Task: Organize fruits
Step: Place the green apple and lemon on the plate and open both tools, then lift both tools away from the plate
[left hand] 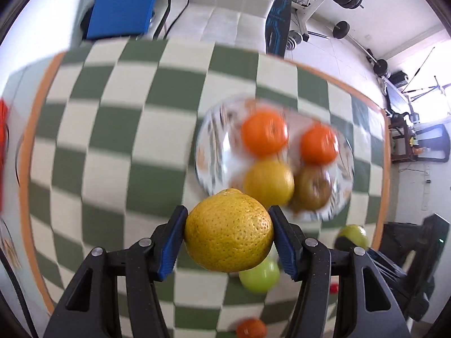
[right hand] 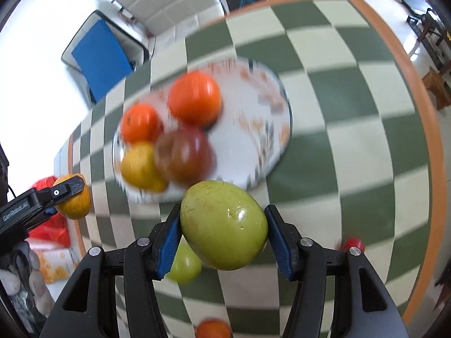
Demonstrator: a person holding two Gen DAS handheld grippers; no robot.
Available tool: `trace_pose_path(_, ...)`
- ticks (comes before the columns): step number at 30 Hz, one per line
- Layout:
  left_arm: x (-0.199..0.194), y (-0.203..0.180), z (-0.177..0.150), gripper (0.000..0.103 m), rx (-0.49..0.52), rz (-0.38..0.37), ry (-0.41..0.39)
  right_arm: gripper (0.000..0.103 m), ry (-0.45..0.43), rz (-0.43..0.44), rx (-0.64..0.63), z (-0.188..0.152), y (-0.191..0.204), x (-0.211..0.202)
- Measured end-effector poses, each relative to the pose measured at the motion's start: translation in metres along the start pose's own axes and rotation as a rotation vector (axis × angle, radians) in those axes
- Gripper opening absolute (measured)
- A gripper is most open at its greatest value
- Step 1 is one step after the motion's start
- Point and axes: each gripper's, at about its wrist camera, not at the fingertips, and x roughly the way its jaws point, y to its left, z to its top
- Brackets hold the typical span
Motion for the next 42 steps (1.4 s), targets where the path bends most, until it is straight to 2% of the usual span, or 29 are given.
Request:
trace_pose_path(5, 0.033, 0.009, 0.047, 0.057, 0.014, 0.060, 0.069, 0.060, -0.006, -0.048, 0.018, 0.048, 0.001, 0.016)
trace_pose_path(8, 0.045, 0.004, 0.064, 0.057, 0.023, 0.087, 0.102, 0.060, 0.012, -0.081, 0.007, 0.073, -0.001, 0.028)
trace_pose_path(11, 0.056, -0.001, 0.073, 0.057, 0.039, 0.100, 0.129, 0.060, 0.030, -0.112, -0.018, 0.083, -0.005, 0.037)
trace_pose_path(16, 0.058, -0.005, 0.076, 0.057, 0.049, 0.109, 0.135, 0.061, 0.070, -0.116, -0.018, 0.087, -0.005, 0.045)
trace_pose_path(17, 0.056, -0.003, 0.076, 0.058, 0.043, 0.109, 0.137, 0.068, 0.075, -0.115, -0.017, 0.085, -0.008, 0.044)
trace_pose_path(18, 0.054, -0.002, 0.077, 0.059, 0.034, 0.110, 0.131, 0.082, 0.071, -0.111, -0.011, 0.085, -0.009, 0.043)
trace_pose_path(19, 0.051, -0.002, 0.077, 0.067, 0.028, 0.105, 0.117, 0.085, 0.061, -0.110, -0.008, 0.084, -0.009, 0.040)
trace_pose_path(20, 0.049, -0.002, 0.078, 0.082, 0.029, 0.104, 0.111, 0.088, 0.056, -0.111, -0.010, 0.083, -0.009, 0.038)
trace_pose_path(22, 0.044, -0.002, 0.078, 0.093, 0.030, 0.111, 0.099, 0.088, 0.049, -0.111, -0.009, 0.083, -0.007, 0.034)
trace_pose_path(25, 0.039, -0.002, 0.075, 0.093, 0.031, 0.120, 0.092, 0.095, 0.035, -0.150, -0.034, 0.079, 0.000, 0.027)
trace_pose_path(27, 0.036, -0.004, 0.071, 0.093, 0.039, 0.124, 0.088, 0.095, 0.016, -0.182, -0.060, 0.075, 0.006, 0.021)
trace_pose_path(32, 0.026, -0.005, 0.052, 0.093, 0.051, 0.193, 0.042, 0.095, -0.017, -0.249, -0.116, 0.058, 0.017, 0.008)
trace_pose_path(42, -0.004, -0.013, -0.003, 0.093, 0.090, 0.217, -0.053, 0.095, -0.078, -0.271, -0.163, 0.012, 0.024, -0.026)
